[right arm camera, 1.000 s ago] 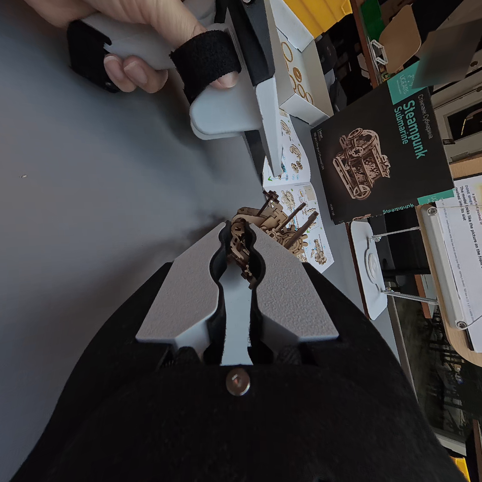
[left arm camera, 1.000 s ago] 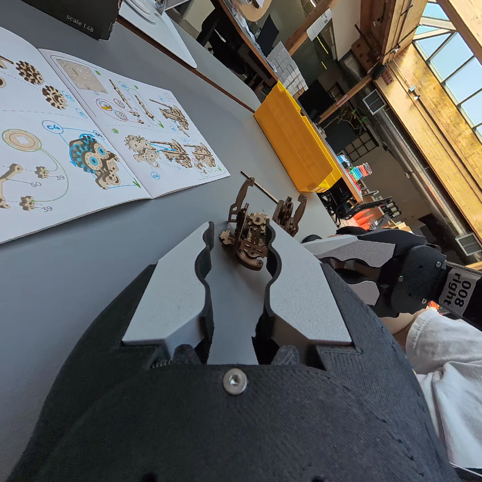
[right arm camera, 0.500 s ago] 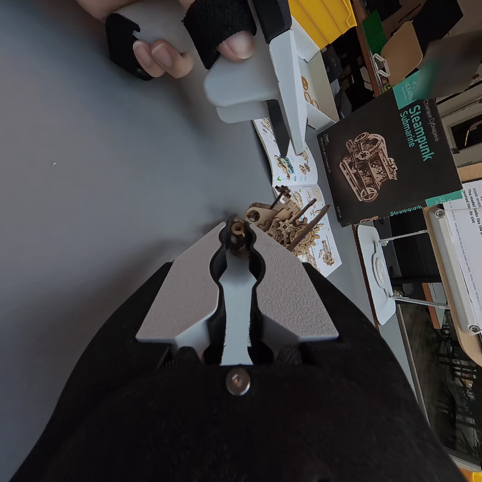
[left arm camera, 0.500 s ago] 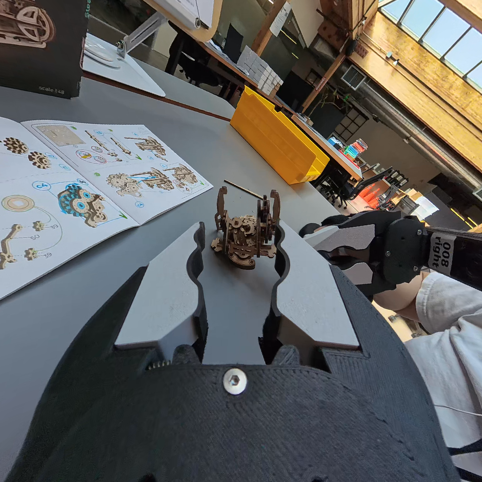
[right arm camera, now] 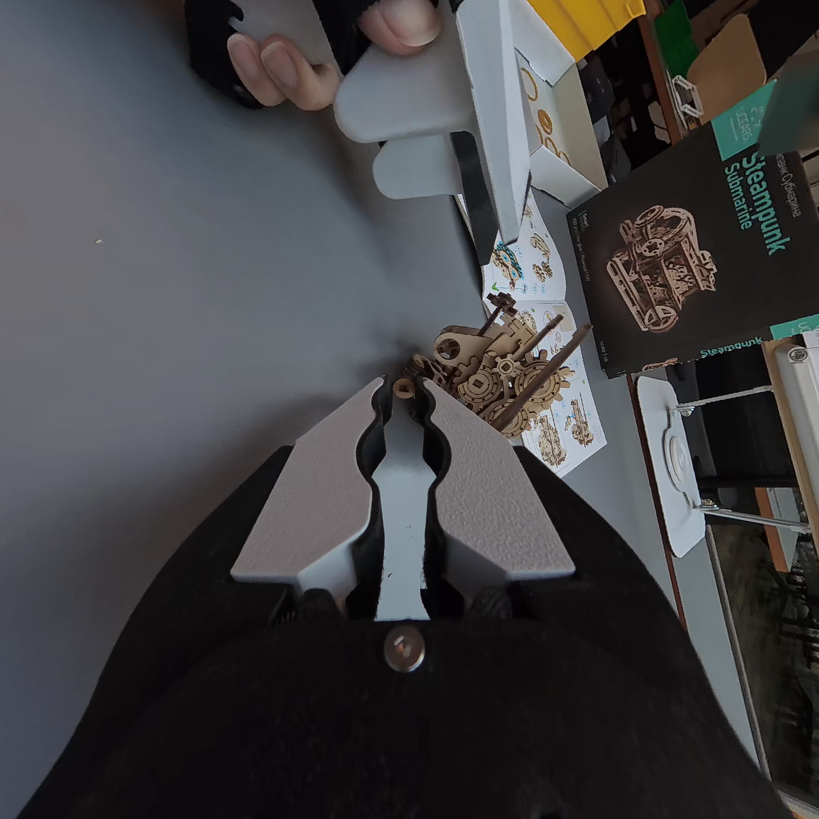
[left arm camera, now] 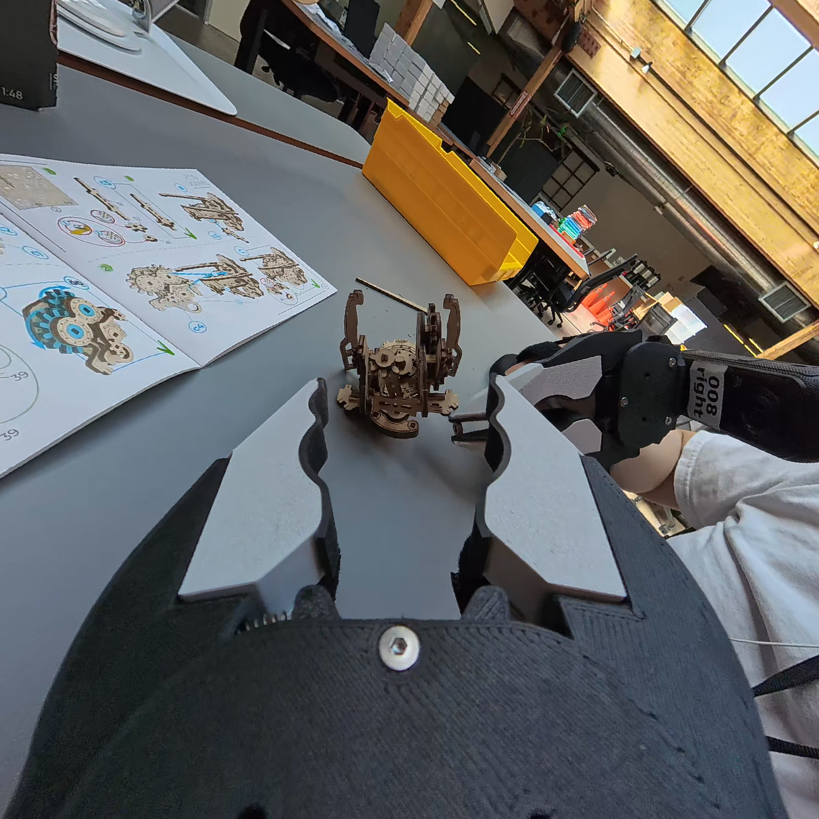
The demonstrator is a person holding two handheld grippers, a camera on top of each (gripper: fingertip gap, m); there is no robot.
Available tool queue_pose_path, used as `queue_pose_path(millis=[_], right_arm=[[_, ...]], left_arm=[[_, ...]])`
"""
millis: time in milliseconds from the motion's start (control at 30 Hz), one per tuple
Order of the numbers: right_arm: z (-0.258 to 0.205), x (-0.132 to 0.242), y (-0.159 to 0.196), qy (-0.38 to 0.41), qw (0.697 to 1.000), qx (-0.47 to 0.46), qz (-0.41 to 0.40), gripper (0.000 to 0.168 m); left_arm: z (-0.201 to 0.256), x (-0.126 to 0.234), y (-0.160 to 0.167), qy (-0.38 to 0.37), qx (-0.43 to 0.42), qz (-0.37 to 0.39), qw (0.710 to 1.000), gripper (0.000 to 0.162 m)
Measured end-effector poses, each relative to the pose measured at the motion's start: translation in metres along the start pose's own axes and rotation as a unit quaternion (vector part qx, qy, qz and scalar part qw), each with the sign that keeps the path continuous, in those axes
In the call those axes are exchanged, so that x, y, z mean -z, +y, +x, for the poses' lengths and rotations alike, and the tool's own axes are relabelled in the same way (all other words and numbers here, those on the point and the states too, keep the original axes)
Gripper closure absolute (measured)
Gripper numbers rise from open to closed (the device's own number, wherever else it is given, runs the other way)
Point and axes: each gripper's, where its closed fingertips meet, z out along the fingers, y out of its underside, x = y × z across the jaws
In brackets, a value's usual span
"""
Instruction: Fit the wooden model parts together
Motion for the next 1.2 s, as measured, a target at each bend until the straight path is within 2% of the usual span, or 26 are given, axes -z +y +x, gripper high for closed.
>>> queue_pose_path(millis=[233,633,1200], right_arm=[[0.007,0.003,0.006,0.011,1.000,-0.005,-0.010,0.160],[0.005,0.009,-0.004,0.009,1.000,0.000,0.012,0.160],[0.008,0.016,-0.013,0.025,0.999,0.001,0.036,0.160]], left_arm=[[0.007,-0.005,0.005,0.017,0.001,-0.011,1.000,0.087],[0.010,-0.008,0.010,0.025,-0.008,-0.026,0.999,0.079],[0.014,-0.008,0.007,0.033,-0.012,-0.013,0.999,0.077]])
